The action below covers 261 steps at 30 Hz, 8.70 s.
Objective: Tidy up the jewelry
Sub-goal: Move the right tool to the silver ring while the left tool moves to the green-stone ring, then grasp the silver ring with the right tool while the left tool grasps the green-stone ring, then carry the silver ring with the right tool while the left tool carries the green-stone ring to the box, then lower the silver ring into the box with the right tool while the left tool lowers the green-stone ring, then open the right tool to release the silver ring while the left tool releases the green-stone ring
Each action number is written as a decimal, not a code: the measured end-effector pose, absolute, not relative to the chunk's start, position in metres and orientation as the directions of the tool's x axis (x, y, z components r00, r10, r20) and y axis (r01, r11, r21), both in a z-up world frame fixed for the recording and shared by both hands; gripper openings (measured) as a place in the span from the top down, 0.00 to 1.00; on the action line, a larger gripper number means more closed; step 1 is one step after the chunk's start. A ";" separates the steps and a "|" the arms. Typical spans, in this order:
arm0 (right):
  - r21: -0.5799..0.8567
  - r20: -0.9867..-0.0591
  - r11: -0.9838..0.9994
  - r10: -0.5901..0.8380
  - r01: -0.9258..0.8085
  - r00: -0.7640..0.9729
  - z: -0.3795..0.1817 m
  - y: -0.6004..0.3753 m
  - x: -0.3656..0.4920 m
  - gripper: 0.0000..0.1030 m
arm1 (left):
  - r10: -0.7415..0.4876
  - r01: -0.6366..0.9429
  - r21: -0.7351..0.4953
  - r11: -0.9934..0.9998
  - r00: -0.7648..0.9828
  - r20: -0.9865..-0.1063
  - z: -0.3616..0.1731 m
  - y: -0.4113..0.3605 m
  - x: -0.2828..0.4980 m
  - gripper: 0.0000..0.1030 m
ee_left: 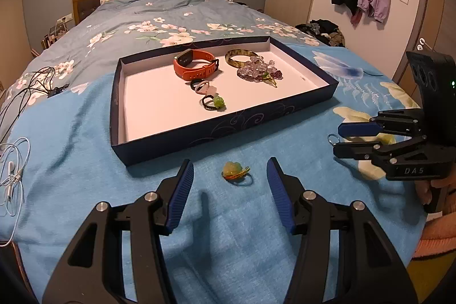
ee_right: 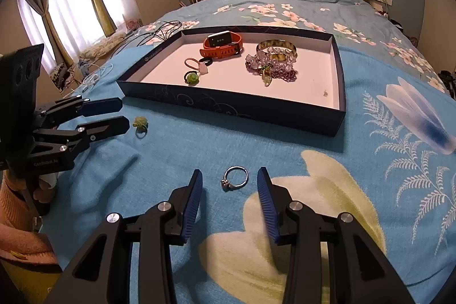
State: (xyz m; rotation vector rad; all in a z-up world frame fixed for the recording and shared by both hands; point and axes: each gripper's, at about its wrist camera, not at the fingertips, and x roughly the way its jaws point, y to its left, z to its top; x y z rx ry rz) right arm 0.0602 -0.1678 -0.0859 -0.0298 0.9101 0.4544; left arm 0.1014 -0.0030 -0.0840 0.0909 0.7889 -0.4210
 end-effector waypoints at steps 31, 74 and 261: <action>0.083 -0.781 0.925 0.292 -0.371 0.552 -0.086 -0.165 0.064 0.94 | -0.347 0.400 -0.126 0.908 0.547 -0.762 -0.099 -0.015 0.116 0.79; 0.119 -0.708 0.911 0.357 -0.396 0.610 -0.068 -0.170 0.054 0.94 | -0.358 0.394 -0.140 0.908 0.561 -0.746 -0.098 -0.014 0.112 0.84; 0.113 -0.612 0.939 0.324 -0.326 0.722 -0.040 -0.167 0.127 0.37 | -0.207 0.224 -0.035 0.974 0.817 -0.538 -0.039 -0.012 0.158 0.06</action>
